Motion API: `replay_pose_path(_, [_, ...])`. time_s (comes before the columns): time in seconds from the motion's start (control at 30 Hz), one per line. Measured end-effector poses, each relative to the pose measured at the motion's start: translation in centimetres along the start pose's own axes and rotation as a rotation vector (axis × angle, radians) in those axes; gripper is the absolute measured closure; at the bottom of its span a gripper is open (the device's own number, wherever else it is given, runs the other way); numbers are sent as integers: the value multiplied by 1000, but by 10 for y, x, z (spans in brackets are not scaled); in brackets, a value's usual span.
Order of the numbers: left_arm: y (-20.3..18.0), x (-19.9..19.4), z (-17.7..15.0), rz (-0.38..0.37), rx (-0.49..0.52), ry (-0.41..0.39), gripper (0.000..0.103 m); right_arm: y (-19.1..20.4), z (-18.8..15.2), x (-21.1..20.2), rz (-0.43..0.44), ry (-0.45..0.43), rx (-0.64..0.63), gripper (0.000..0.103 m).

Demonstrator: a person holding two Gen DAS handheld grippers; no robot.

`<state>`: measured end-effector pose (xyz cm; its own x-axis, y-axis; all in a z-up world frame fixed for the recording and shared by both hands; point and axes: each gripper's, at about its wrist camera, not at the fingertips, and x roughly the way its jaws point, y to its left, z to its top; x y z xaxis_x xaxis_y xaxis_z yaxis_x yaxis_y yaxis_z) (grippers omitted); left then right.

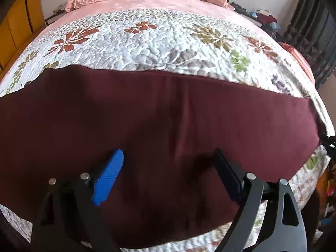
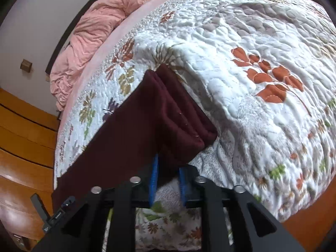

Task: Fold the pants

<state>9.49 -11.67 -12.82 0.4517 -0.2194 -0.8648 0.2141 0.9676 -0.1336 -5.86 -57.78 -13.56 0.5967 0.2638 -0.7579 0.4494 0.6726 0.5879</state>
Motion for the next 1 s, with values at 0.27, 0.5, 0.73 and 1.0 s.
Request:
replay_pose_path(0.27, [-31,-9,5,-103,11,-6,18,-5,-21,-14,96,-9,58,55])
replay_pose_path(0.5, [-37,4,2,-93,13,20,18,-13,-10,2,145,-64,100,52])
replay_pose_path(0.73, [-33,7,8,-74,1,16,18,-5,8,14,247,-113,105,85])
replay_pose_path(1.0, [-18,0,17,-38,-33,-13,17,16,10,-20,233,-197,26,89])
